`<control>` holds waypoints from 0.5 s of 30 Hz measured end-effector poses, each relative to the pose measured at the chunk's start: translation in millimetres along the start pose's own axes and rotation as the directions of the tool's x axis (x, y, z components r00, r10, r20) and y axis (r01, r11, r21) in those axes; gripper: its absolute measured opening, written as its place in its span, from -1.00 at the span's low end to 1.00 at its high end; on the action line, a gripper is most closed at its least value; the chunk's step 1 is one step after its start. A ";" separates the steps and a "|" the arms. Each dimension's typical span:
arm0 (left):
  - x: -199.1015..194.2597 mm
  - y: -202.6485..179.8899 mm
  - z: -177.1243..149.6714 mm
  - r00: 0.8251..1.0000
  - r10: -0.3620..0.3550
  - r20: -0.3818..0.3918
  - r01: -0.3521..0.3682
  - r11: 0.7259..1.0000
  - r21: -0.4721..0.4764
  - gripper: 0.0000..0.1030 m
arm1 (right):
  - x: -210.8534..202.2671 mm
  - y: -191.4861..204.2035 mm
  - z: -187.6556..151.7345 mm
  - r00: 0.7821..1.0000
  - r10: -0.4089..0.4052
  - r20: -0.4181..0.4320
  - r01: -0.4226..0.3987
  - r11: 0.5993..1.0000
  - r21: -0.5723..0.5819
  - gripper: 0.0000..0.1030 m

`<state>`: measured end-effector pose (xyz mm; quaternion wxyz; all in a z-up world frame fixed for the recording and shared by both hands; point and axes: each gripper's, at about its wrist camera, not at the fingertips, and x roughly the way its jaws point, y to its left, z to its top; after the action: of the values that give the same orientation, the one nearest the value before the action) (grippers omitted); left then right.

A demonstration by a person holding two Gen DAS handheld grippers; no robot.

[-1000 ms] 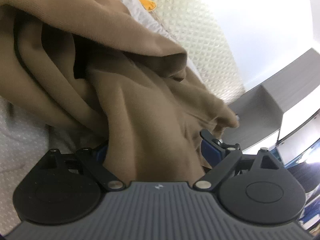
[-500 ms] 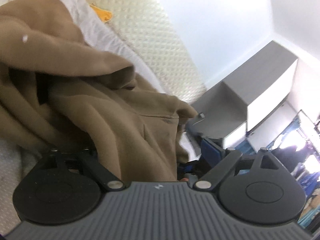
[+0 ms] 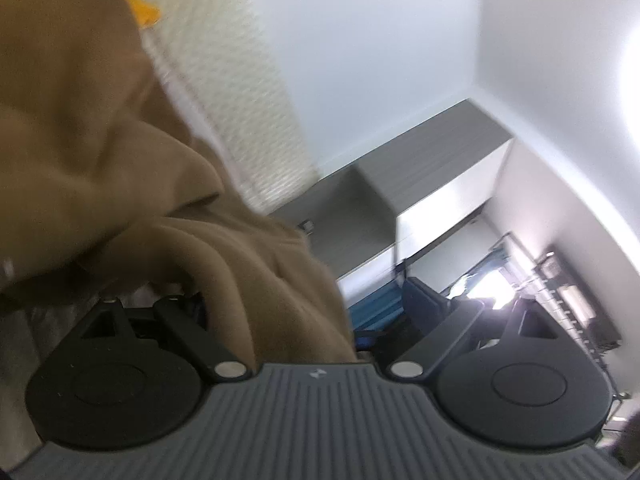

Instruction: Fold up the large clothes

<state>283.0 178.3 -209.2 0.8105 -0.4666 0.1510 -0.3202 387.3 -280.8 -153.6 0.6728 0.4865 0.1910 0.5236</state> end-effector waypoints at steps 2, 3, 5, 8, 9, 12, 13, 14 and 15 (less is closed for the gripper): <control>6.2 8.3 -2.3 0.999 0.043 -0.033 -0.044 0.998 -0.052 0.80 | -10.0 3.7 -2.8 0.998 -0.057 0.019 0.056 0.998 0.014 0.94; 9.4 15.1 -4.3 0.997 0.058 -0.042 -0.062 0.994 -0.085 0.80 | -11.7 3.7 -5.1 0.996 -0.089 0.022 0.088 0.996 0.009 0.90; 14.2 32.3 -10.2 0.992 0.116 -0.053 -0.124 0.977 -0.176 0.80 | -12.1 1.6 -10.6 0.986 -0.166 0.028 0.166 0.986 0.003 0.80; 17.6 67.2 -20.3 0.978 0.200 -0.066 -0.210 0.911 -0.354 0.80 | -11.0 -10.3 -12.8 0.952 -0.304 0.030 0.301 0.951 0.072 0.72; 17.8 78.4 -22.7 0.973 0.219 -0.069 -0.228 0.885 -0.406 0.80 | -11.1 -14.6 -13.2 0.938 -0.346 0.031 0.343 0.936 0.080 0.70; 13.8 104.2 -26.3 0.940 0.331 -0.078 -0.327 0.819 -0.472 0.79 | -18.8 -27.0 -8.9 0.904 -0.424 0.044 0.415 0.899 0.139 0.58; 13.0 111.2 -25.9 0.931 0.358 -0.078 -0.349 0.804 -0.481 0.75 | -19.3 -30.7 -7.0 0.895 -0.444 0.043 0.433 0.888 0.156 0.53; 13.8 117.8 -24.7 0.926 0.367 -0.085 -0.360 0.794 -0.489 0.74 | -23.7 -31.7 -9.5 0.887 -0.460 0.040 0.449 0.879 0.162 0.52; 16.3 123.0 -23.4 0.926 0.365 -0.100 -0.365 0.790 -0.493 0.73 | -22.8 -33.0 -8.7 0.883 -0.467 0.037 0.456 0.875 0.162 0.52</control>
<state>329.1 196.4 -325.4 0.7070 -0.6235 0.3161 -0.1073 389.1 -296.4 -191.5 0.7470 0.4948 0.3144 0.3136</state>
